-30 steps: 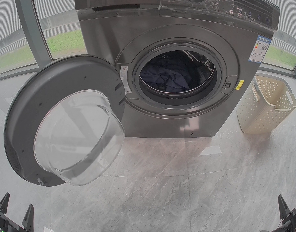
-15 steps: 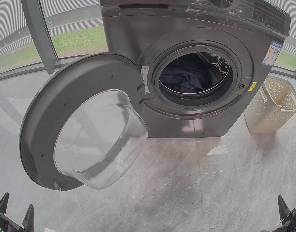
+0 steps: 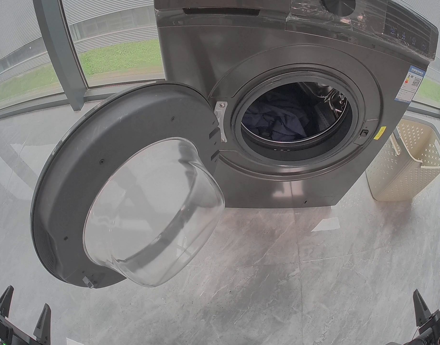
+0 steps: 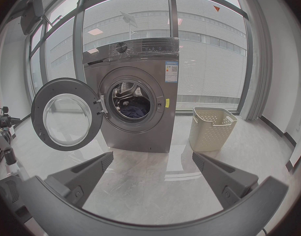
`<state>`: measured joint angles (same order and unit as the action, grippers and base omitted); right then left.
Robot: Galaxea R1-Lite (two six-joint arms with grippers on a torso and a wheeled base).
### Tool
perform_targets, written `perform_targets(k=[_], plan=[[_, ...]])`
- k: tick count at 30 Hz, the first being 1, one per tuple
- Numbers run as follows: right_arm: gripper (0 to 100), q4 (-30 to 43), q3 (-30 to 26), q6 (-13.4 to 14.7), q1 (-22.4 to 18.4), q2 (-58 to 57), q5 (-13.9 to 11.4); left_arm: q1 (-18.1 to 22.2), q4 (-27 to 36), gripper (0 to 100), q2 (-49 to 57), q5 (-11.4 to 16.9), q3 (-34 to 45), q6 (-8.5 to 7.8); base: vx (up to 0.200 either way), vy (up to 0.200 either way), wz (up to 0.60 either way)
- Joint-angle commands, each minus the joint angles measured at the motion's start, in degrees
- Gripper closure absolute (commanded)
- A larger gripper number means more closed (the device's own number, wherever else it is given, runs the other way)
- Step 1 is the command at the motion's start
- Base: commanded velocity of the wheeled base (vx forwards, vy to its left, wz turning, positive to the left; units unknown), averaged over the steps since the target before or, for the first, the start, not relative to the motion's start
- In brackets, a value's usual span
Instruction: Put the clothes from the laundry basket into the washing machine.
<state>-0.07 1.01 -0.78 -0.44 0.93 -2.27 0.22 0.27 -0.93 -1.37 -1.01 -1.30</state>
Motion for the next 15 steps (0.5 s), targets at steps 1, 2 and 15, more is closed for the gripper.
perform_targets(k=[1, 2, 15], plan=[[0, -0.01, -0.92, -0.01, -0.09, -0.66, -0.02, 0.04, -0.36, 0, 0.84, -0.22, 0.75, 0.25, 0.0, 0.0, 0.0], [0, -0.01, -0.92, -0.01, -0.09, -0.66, -0.02, 0.04, -1.32, 0, 0.93, -0.57, -0.57, 0.86, 0.0, 0.0, 0.0], [0, -0.01, -0.92, -0.01, -0.09, -0.75, -0.02, -7.69, -2.2, 0, -21.66, 0.84, -21.93, 3.15, 0.0, 0.0, 0.0]])
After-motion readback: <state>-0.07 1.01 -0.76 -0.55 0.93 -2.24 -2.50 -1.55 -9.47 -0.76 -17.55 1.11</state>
